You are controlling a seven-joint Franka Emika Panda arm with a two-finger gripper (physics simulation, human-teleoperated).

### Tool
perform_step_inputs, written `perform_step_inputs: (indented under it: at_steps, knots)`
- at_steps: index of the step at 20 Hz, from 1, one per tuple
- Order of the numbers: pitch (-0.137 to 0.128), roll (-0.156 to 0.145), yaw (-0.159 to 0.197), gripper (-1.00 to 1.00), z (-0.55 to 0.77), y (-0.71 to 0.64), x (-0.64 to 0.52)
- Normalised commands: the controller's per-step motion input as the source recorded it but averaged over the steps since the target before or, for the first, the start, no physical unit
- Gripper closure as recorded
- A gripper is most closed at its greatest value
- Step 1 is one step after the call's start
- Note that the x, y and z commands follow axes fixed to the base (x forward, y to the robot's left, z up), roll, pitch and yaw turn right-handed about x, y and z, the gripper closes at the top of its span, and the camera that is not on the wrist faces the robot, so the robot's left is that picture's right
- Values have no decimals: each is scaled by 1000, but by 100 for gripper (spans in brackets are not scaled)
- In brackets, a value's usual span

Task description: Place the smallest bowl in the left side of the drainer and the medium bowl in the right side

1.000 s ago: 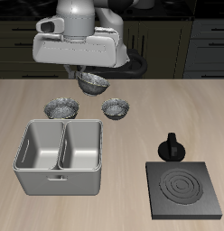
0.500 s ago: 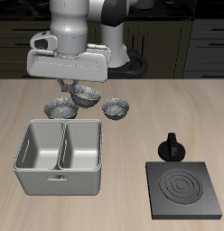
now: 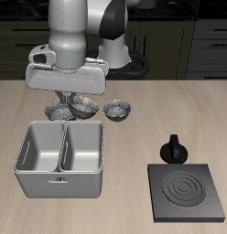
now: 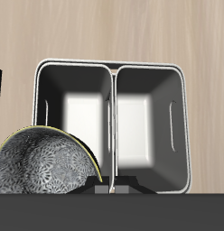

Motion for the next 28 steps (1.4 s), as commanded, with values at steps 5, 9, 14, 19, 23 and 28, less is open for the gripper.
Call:
perform_step_inputs:
  at_steps: [5, 9, 14, 19, 23, 28]
  knots:
    - [40, -20, 13, 100, -403, -50, 30]
    - [30, -15, -13, 100, -268, -2, 71]
    - [38, -18, 40, -100, -207, 68, -5]
    - [-6, 84, 41, -100, -106, 263, -114]
    - [-13, 62, 21, -100, 8, 271, -125]
    - [-55, 21, 16, -100, 301, 193, -189]
